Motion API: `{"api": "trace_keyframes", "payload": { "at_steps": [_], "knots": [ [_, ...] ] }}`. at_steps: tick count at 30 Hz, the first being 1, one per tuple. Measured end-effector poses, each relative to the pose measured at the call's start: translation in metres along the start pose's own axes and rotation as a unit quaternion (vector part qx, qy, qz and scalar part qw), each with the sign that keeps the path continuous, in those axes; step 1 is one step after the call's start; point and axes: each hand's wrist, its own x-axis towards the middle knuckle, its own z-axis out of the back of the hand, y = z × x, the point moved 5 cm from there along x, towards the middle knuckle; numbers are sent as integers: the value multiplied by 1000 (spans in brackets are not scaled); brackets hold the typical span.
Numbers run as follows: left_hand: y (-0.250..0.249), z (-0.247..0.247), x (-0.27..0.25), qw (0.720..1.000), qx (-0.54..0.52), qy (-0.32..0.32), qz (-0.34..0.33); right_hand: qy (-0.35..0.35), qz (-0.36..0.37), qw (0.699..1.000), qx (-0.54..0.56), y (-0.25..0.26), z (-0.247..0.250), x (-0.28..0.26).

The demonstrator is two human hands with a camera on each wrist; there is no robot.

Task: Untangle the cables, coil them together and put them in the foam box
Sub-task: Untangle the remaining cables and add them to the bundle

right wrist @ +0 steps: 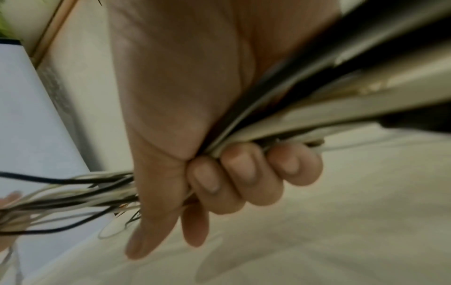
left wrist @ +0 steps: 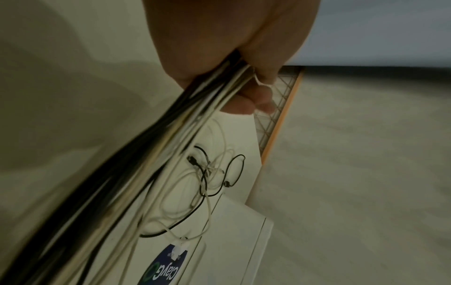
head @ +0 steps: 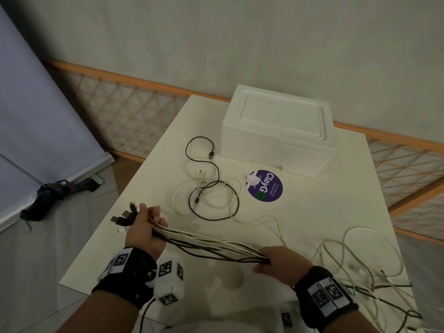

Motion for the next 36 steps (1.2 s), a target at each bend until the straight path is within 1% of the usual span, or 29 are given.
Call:
{"api": "trace_keyframes", "payload": {
  "at_steps": [2, 4, 6, 7, 9, 11, 12, 13, 15, 17, 18, 21, 23, 24, 25, 27, 28, 29, 31, 33, 34, 35, 36],
  "knots": [
    [3, 3, 1, 1000, -1, 0, 2, 2, -13, 1000, 7, -3, 3, 1],
    [6, 3, -3, 1000, 13, 4, 1, -2, -29, 1000, -9, -8, 7, 2],
    [6, 4, -5, 999, 38, 1, 6, -19, -21, 999, -25, -10, 19, 3],
    [6, 4, -5, 999, 49, -3, 11, -35, -17, 999, -18, -9, 27, 4],
    [5, 5, -4, 998, 61, -15, 20, -89, 0, 996, 3, 0, 45, 8],
    [6, 3, -4, 997, 58, -14, 38, -148, 38, 988, 0, 26, 65, 14],
    [7, 1, -3, 997, 59, -8, 48, -163, 56, 985, -11, 41, 70, 21],
    [9, -1, -2, 996, 63, 1, 58, -162, 72, 984, -23, 56, 71, 30],
    [10, -5, -1, 994, 74, 18, 76, -122, 99, 986, -47, 85, 63, 53],
    [10, -6, 3, 992, 91, 21, 90, -63, 97, 989, -90, 103, 46, 77],
    [9, -5, 4, 989, 109, 19, 98, -47, 87, 987, -125, 108, 39, 86],
    [7, -4, 1, 979, 163, 20, 122, -76, 49, 970, -226, 111, 33, 100],
    [7, -5, 0, 977, 162, 32, 134, -89, 42, 963, -251, 112, 36, 101],
    [7, -6, 0, 977, 153, 44, 140, -96, 50, 965, -238, 113, 40, 100],
    [7, -8, 0, 977, 141, 62, 147, -105, 58, 972, -200, 115, 47, 98],
    [6, -14, 3, 973, 126, 110, 156, -145, 67, 984, -74, 121, 64, 89],
    [6, -18, 3, 970, 127, 133, 160, -174, 75, 982, -16, 125, 73, 82],
    [6, -22, 4, 966, 132, 152, 162, -197, 89, 976, 19, 131, 80, 74],
    [6, -32, 3, 960, 138, 181, 164, -208, 119, 970, 31, 145, 87, 59],
    [4, -44, 0, 955, 131, 204, 171, -186, 133, 973, -29, 153, 80, 50],
    [1, -51, -1, 953, 118, 216, 174, -172, 130, 975, -59, 151, 74, 47],
    [-2, -57, -1, 952, 100, 229, 176, -167, 124, 976, -61, 146, 70, 43],
    [-7, -62, 0, 951, 85, 241, 172, -174, 116, 977, -36, 137, 67, 39]
  ]
}}
